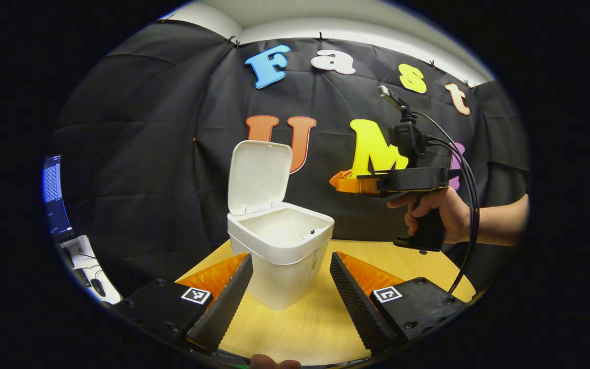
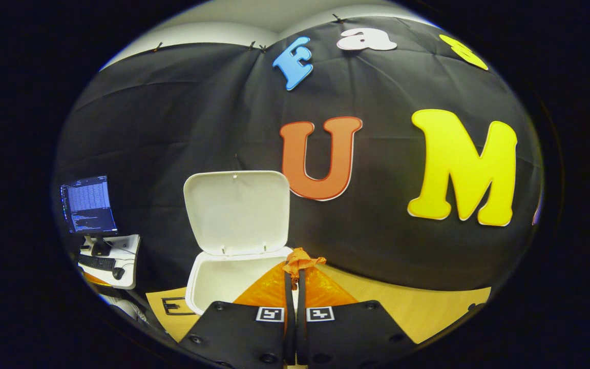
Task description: Press the lid of the desktop garbage bin to open it, pick up the crumpled paper on the desktop and throw it into the bin, then pick up the pop can on the desktop and drop it into the bin, and finally close the garbage bin lid.
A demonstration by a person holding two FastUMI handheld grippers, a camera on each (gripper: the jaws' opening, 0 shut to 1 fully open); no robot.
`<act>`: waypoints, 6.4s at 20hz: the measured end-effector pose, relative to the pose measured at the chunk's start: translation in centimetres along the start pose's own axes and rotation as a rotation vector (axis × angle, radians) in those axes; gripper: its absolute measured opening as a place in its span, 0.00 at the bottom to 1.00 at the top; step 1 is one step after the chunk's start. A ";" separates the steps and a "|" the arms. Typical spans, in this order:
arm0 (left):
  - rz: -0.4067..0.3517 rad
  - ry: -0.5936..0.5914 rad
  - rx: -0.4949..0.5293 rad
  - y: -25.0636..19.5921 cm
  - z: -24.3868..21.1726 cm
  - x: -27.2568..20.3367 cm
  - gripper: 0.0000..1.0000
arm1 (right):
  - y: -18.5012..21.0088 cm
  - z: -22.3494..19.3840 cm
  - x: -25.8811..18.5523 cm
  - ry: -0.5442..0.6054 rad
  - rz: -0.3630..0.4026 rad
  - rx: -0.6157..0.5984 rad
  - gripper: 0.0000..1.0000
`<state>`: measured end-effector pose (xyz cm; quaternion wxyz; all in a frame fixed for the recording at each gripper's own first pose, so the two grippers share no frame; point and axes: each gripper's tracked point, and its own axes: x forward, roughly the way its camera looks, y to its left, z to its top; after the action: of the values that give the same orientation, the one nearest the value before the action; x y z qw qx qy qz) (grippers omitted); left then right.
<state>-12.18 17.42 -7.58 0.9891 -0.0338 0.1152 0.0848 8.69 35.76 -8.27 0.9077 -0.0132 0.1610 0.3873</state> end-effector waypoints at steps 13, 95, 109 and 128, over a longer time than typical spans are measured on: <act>0.059 0.018 -0.042 2.5 -1.2 -0.1 0.96 | 4.4 -5.6 7.0 0.138 0.062 -0.059 0.14; -0.497 0.262 0.217 -23.1 -27.0 17.8 0.84 | -18.8 -16.1 -36.4 0.083 -0.723 0.063 0.92; -0.423 0.090 0.133 -21.6 -6.6 13.3 0.83 | -18.5 -12.1 -36.2 -0.055 -0.714 0.125 0.91; 0.021 0.073 0.069 -2.7 5.1 20.6 0.83 | -18.5 -8.1 -33.0 -0.138 -0.637 0.177 0.92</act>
<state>9.23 18.48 -7.36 0.9839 -0.0015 0.1543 0.0897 -1.92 -1.47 -7.85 0.9895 0.0425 0.1198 0.0686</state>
